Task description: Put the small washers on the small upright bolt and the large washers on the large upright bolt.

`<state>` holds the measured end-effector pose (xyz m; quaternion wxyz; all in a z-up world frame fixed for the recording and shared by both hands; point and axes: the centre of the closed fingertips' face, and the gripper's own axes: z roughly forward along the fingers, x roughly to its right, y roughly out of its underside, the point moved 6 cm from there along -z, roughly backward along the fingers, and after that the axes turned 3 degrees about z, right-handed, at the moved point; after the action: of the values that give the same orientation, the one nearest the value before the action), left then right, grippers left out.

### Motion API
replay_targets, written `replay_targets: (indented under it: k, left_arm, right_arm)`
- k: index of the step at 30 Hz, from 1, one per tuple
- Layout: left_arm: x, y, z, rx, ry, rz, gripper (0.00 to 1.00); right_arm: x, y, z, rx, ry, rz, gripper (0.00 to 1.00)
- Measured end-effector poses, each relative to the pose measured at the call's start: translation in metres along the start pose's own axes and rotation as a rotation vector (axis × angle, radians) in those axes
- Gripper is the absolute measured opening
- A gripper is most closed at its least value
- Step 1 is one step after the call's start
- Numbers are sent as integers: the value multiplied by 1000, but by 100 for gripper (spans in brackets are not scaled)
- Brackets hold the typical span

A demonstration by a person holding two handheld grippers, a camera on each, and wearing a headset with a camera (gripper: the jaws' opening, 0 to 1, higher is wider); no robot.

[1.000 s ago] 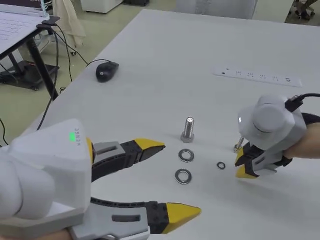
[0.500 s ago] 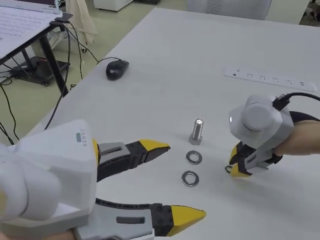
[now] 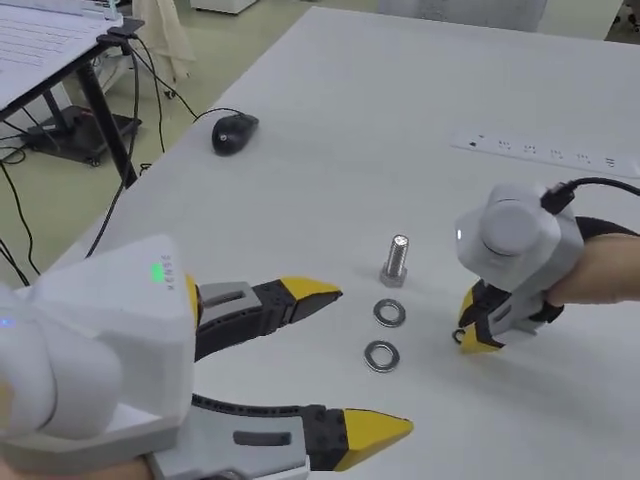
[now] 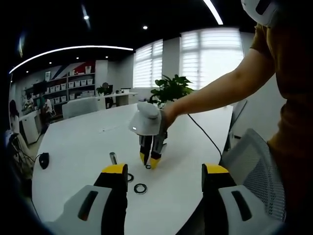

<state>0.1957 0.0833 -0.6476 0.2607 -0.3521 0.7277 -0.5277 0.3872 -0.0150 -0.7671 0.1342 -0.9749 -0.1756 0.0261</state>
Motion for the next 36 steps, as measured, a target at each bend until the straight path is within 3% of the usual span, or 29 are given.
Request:
replay_targets:
  k: [11, 24, 36]
  left_arm:
    - [-1, 1, 1, 3, 1, -2, 60]
    - [0, 2, 3, -4, 4, 1, 60]
    - [4, 1, 6, 0, 26, 7, 60]
  right_arm:
    - [-1, -1, 0, -11, 2, -34, 13]
    - [0, 1, -1, -13, 8, 3, 12]
    - [-5, 27, -30, 5, 45, 76, 12]
